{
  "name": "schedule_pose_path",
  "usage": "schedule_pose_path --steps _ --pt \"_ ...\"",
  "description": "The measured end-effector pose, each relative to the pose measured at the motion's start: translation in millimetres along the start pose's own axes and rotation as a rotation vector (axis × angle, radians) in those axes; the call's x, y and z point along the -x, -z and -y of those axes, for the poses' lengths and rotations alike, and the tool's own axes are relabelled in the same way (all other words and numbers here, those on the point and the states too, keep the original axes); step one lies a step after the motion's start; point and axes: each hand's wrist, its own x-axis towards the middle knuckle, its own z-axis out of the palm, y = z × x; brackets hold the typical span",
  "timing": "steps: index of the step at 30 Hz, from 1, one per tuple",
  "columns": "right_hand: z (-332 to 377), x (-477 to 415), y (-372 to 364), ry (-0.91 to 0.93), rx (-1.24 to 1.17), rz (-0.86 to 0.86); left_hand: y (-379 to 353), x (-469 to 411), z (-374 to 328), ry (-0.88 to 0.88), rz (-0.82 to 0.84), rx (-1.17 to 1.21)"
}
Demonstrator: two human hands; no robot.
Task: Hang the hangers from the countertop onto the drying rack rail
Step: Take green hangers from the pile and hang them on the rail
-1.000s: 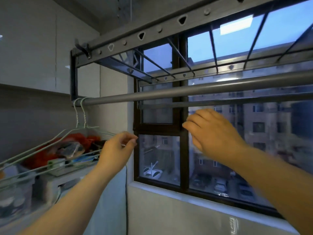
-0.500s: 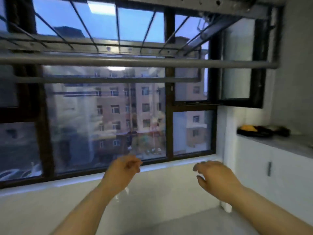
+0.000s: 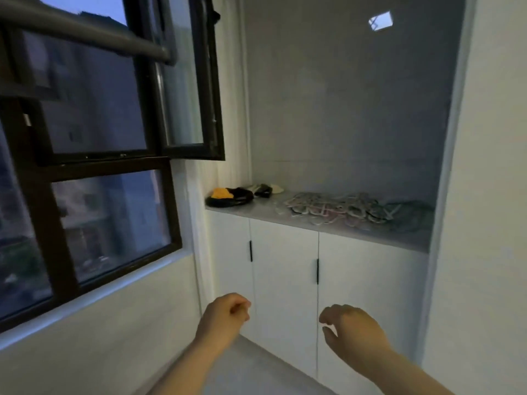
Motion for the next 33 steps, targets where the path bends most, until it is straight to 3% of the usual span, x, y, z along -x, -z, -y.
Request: schedule_pose_path --steps 10,16,25,28,31,33 --pt "-154.9 -128.2 -26.9 -0.342 -0.041 0.003 -133.3 -218.1 -27.7 -0.042 0.259 -0.040" --pt "-222.4 -205.1 -39.2 -0.421 -0.048 -0.003 -181.3 -309.6 -30.3 -0.034 0.291 -0.123" --pt "-303.6 -375.9 -42.8 -0.278 0.021 -0.053 -218.6 -448.5 -40.2 0.097 0.106 -0.178" --pt "-324.0 -424.2 -40.1 -0.181 0.091 -0.178 -228.1 -481.7 -45.2 0.102 0.043 -0.197" --pt "-338.4 -454.8 -49.4 -0.150 -0.005 0.022 -233.6 -510.6 -46.9 0.085 0.012 -0.199" --pt "-344.6 -469.4 -56.4 -0.146 -0.006 0.049 -237.0 -531.9 -50.3 0.081 -0.020 -0.178"
